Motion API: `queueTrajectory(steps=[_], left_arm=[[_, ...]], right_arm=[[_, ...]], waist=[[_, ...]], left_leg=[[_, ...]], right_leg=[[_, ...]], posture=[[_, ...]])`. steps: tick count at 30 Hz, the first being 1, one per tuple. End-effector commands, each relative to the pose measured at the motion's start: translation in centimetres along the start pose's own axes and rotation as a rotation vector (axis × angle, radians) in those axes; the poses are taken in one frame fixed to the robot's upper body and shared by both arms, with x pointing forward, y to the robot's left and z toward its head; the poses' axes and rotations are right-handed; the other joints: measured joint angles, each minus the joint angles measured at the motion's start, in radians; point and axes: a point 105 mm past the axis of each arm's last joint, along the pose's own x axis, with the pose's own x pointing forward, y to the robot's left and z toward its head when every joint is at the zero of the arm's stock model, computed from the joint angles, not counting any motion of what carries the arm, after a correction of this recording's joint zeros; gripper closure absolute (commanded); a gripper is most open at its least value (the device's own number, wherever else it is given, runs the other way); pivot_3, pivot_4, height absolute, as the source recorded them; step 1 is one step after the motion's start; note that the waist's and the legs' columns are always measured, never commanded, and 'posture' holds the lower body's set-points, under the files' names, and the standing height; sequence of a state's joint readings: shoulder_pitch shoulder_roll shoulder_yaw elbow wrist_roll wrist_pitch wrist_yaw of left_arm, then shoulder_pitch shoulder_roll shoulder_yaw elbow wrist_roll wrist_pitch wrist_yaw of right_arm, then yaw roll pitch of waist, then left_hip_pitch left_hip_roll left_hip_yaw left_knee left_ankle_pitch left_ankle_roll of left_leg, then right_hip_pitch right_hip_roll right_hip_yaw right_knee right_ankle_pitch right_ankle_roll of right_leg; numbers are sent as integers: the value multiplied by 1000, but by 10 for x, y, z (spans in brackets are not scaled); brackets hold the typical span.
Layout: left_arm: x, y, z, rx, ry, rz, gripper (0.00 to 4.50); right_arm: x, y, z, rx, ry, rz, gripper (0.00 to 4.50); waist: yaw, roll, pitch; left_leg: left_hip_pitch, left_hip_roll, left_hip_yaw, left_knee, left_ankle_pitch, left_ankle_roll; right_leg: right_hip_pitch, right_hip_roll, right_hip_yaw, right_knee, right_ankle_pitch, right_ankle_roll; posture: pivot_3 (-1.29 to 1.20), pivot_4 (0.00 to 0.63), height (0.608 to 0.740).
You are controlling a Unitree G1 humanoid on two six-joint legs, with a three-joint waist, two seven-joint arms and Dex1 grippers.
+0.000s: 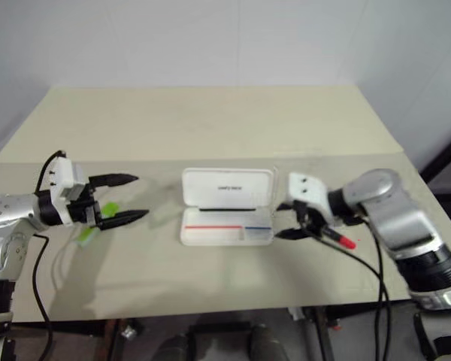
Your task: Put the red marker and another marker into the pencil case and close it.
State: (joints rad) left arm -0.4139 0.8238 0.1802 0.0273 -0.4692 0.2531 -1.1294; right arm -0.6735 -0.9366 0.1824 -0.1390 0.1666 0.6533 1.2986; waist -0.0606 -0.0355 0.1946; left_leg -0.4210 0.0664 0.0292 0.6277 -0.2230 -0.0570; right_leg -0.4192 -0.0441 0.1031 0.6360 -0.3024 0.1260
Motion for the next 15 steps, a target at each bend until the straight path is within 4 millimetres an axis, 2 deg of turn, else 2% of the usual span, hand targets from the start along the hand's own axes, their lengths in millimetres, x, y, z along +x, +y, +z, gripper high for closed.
queueTrajectory(steps=[1, 5, 7, 15], left_arm=[[8, -11, 22, 44, -49, -92, 0], [15, -22, 27, 48, -37, -182, 0], [21, -31, 31, 58, -23, -251, 0], [32, -41, 44, 95, -33, -331, 0]], right_arm=[[-23, -13, -17, 68, 44, -96, 36], [-36, -13, -35, 132, 105, -114, 36], [-41, -10, -52, 173, 157, -121, 36], [-39, -10, -87, 272, 215, -166, 36]], waist=[[4, 0, 0], [6, 0, 0], [6, 0, 0], [1, 0, 0]], left_leg=[[0, 0, 0, 0, 0, 0], [0, 0, 2, 0, -1, 1], [0, 0, 2, 0, -1, 1], [1, 0, 5, 2, -1, 2]], right_leg=[[0, 0, 0, 0, 0, -1], [0, 0, 2, -1, -1, -1], [0, 0, 2, -1, 0, -1], [0, 1, 6, -2, 0, 0]], posture=[[0, 150, 740], [0, 150, 740], [0, 150, 740], [0, 150, 740]])
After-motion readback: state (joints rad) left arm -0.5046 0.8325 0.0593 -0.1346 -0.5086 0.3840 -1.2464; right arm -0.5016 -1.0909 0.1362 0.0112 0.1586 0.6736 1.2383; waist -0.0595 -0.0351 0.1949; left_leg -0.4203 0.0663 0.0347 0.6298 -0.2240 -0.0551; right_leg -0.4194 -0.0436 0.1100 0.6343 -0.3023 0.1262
